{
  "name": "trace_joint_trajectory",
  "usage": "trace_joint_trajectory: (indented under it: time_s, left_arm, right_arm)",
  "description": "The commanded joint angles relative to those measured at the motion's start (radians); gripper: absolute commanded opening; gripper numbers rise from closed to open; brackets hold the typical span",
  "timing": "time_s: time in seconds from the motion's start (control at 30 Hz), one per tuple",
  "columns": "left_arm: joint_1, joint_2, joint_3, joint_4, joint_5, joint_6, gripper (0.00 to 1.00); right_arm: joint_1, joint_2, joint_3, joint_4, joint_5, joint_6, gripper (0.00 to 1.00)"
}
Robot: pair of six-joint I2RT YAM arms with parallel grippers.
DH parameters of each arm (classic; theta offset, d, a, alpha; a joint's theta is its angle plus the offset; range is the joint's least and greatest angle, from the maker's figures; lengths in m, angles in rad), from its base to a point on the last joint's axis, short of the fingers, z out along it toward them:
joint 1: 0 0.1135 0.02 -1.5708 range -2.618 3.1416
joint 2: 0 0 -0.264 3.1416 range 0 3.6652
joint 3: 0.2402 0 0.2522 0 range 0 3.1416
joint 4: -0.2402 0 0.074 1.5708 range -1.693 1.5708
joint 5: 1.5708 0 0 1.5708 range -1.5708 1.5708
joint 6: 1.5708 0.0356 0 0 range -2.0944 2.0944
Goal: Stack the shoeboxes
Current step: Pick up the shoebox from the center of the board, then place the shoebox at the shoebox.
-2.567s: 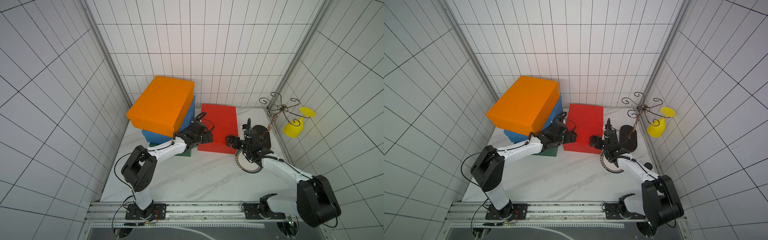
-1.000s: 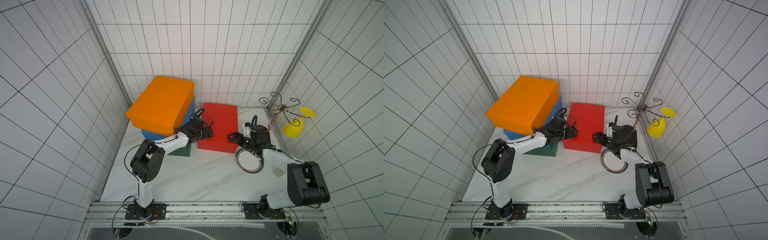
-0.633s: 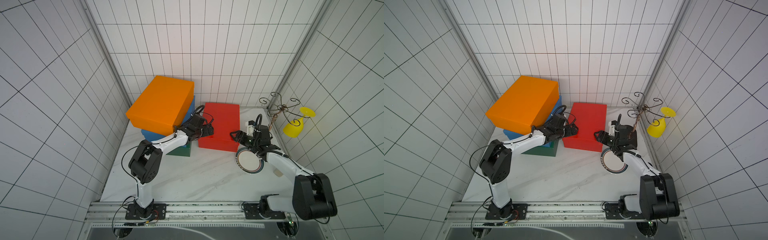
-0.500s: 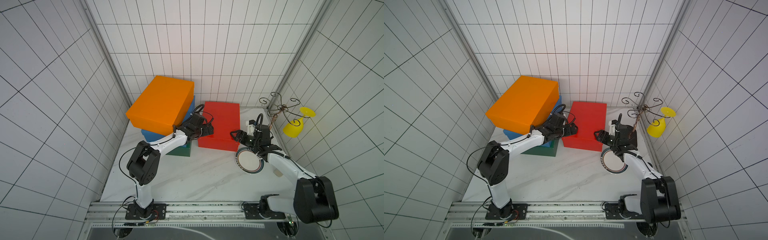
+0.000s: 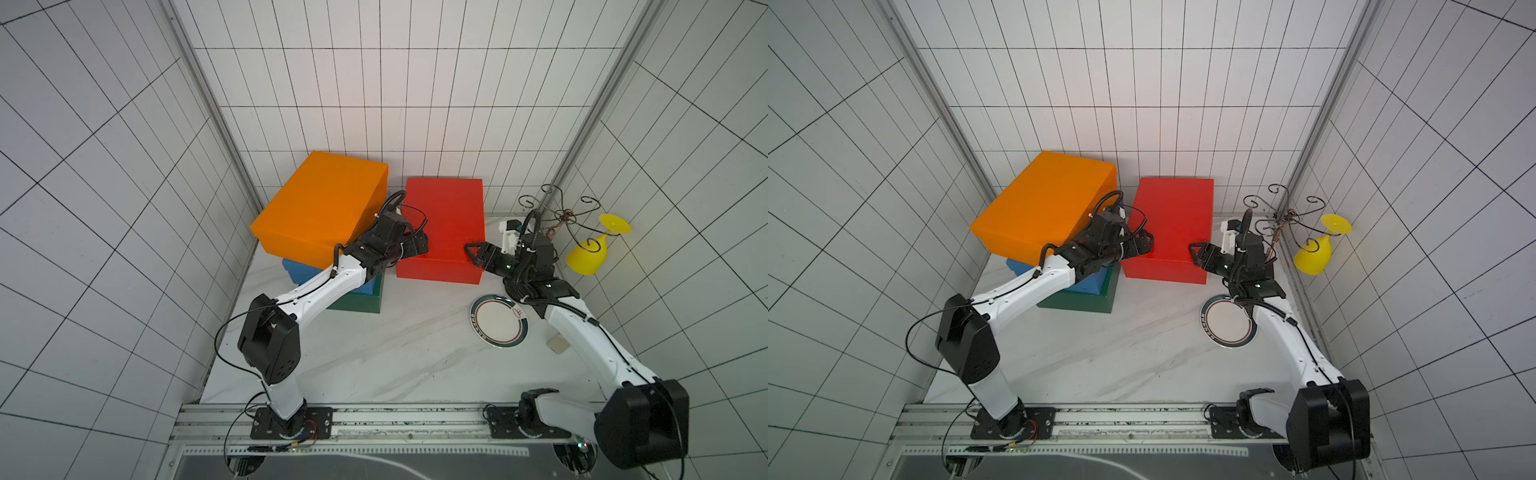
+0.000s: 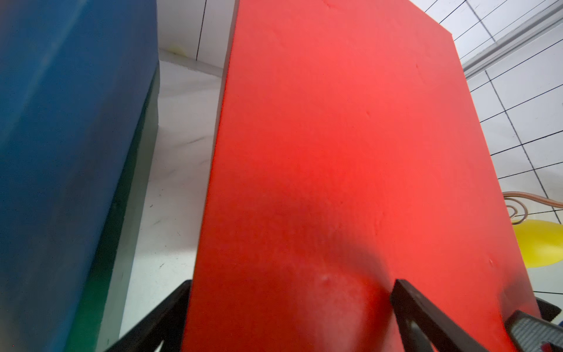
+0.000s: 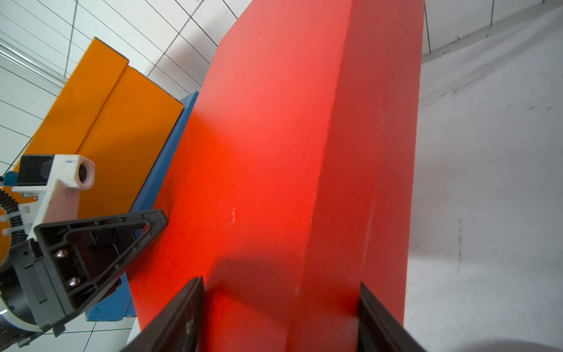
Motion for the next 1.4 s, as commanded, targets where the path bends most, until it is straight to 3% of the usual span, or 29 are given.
trace_joint_trajectory:
  time_s: [0.0, 0.73, 1.37]
  left_arm:
    - [-0.099, -0.055, 0.063, 0.128, 0.14, 0.002, 0.97]
    - [-0.205, -0.136, 0.283, -0.005, -0.001, 0.099, 0.98]
    - [-0.254, -0.214, 0.467, -0.116, -0.105, 0.175, 0.98]
  right_arm:
    - [0.082, -0.019, 0.118, -0.012, -0.139, -0.031, 0.72]
    - [0.164, -0.077, 0.348, -0.163, -0.074, -0.039, 0.71]
    - [0.294, 0.049, 0.699, -0.277, -0.047, -0.063, 0.71]
